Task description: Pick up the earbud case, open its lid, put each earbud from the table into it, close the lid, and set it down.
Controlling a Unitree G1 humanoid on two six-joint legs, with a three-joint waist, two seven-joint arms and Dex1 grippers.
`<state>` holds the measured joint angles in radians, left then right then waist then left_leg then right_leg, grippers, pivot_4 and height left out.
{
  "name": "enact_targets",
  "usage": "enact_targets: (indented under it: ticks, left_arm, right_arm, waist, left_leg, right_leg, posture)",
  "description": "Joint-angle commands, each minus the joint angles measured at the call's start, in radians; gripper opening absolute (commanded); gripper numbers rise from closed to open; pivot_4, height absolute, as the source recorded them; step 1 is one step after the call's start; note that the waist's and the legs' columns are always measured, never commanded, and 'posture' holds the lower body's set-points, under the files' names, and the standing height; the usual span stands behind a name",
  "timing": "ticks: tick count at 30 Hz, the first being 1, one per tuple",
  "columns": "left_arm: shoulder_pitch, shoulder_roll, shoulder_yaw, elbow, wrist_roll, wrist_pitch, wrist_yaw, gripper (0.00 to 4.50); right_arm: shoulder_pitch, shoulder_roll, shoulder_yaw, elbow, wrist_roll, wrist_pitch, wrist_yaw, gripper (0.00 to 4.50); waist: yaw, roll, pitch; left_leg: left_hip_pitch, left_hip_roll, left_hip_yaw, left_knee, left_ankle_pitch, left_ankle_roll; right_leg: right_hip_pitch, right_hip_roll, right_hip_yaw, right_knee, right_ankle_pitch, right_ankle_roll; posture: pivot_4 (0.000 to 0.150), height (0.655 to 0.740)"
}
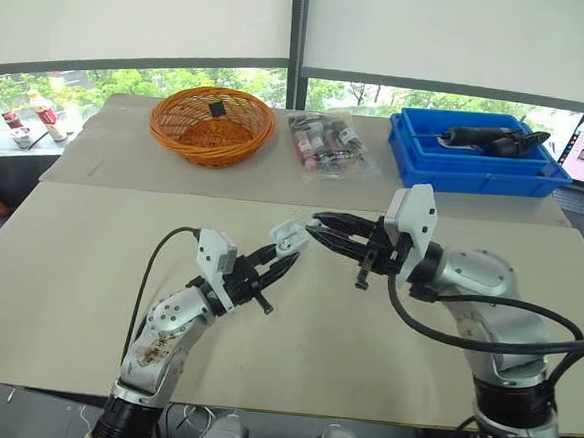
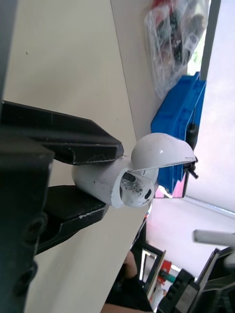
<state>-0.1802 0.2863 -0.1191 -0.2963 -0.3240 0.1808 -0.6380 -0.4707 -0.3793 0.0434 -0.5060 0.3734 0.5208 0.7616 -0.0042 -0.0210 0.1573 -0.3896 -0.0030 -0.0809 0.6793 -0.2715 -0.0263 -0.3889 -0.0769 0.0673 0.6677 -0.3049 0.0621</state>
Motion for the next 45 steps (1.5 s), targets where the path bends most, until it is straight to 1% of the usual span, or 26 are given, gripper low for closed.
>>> enact_targets:
  ticks: [1, 6, 12, 24, 30, 37, 41, 44, 45]
  left_arm:
    - [-0.012, 0.005, -0.002, -0.034, -0.032, 0.009, -0.022, 0.58]
    - [-0.017, 0.012, 0.000, -0.043, -0.046, 0.026, -0.031, 0.58]
    - [-0.013, 0.012, 0.002, -0.049, -0.047, 0.031, -0.029, 0.58]
    - [-0.010, 0.005, 0.002, -0.053, -0.044, 0.035, -0.012, 0.58]
    - [-0.004, 0.008, 0.001, -0.059, -0.044, 0.038, -0.010, 0.58]
    - [-0.003, 0.010, 0.002, -0.062, -0.046, 0.035, -0.009, 0.58]
    - [-0.005, 0.011, 0.000, -0.061, -0.044, 0.030, -0.013, 0.58]
    - [-0.006, 0.015, -0.005, -0.061, -0.041, 0.025, -0.016, 0.58]
    - [-0.006, 0.016, -0.006, -0.060, -0.040, 0.023, -0.018, 0.58]
  right_arm:
    - [0.017, 0.016, 0.037, 0.004, -0.019, -0.063, -0.026, 0.34]
    - [0.028, 0.021, 0.061, 0.040, -0.043, -0.117, -0.045, 0.34]
    - [0.049, -0.009, 0.072, 0.119, -0.124, -0.247, -0.043, 0.34]
    - [0.094, -0.037, 0.108, 0.143, -0.175, -0.346, -0.032, 0.34]
    - [0.100, -0.028, 0.124, 0.131, -0.180, -0.375, -0.038, 0.34]
    - [0.113, -0.063, 0.152, 0.158, -0.244, -0.427, -0.025, 0.34]
    - [0.112, -0.073, 0.170, 0.157, -0.266, -0.416, -0.025, 0.34]
    - [0.118, -0.062, 0.166, 0.141, -0.236, -0.382, -0.025, 0.34]
    - [0.118, -0.060, 0.162, 0.133, -0.227, -0.371, -0.027, 0.84]
  waist:
    - [-0.004, 0.000, 0.000]
    - [-0.012, 0.000, 0.000]
    - [-0.010, 0.000, 0.000]
    - [-0.012, 0.000, 0.000]
    - [-0.011, 0.000, 0.000]
    - [-0.011, 0.000, 0.000]
    - [-0.012, 0.000, 0.000]
    - [-0.011, 0.000, 0.000]
    - [-0.011, 0.000, 0.000]
  left_leg:
    - [0.000, 0.000, 0.000, 0.000, 0.000, 0.000]
    - [0.000, 0.000, 0.000, 0.000, 0.000, 0.000]
    - [0.000, 0.000, 0.001, 0.000, 0.000, 0.000]
    - [0.001, 0.000, 0.001, -0.001, 0.000, 0.000]
    - [0.001, 0.000, 0.001, -0.001, 0.000, 0.000]
    - [0.001, 0.000, 0.001, -0.001, 0.000, 0.000]
    - [0.001, 0.000, 0.001, -0.001, 0.000, 0.000]
    - [0.001, 0.000, 0.001, -0.001, 0.000, 0.000]
    - [0.001, 0.000, 0.001, -0.001, 0.000, 0.000]
  right_leg:
    - [0.000, 0.000, 0.000, 0.000, 0.000, 0.000]
    - [0.000, 0.000, 0.000, 0.000, 0.000, 0.000]
    - [0.000, 0.000, 0.000, 0.000, 0.000, 0.000]
    - [0.000, 0.000, 0.000, 0.000, 0.000, 0.000]
    - [0.000, 0.000, 0.000, -0.001, 0.000, 0.000]
    - [0.000, 0.000, 0.000, -0.001, 0.000, 0.000]
    - [0.000, 0.000, 0.000, -0.001, 0.000, 0.000]
    - [0.000, 0.000, 0.000, -0.001, 0.000, 0.000]
    - [0.000, 0.000, 0.000, -0.001, 0.000, 0.000]
  posture:
    - [0.150, 0.7400]
    - [0.150, 0.7400]
    - [0.150, 0.7400]
    - [0.150, 0.7400]
    - [0.150, 0.7400]
    - [0.150, 0.7400]
    - [0.150, 0.7400]
    - [0.150, 0.7400]
    - [0.150, 0.7400]
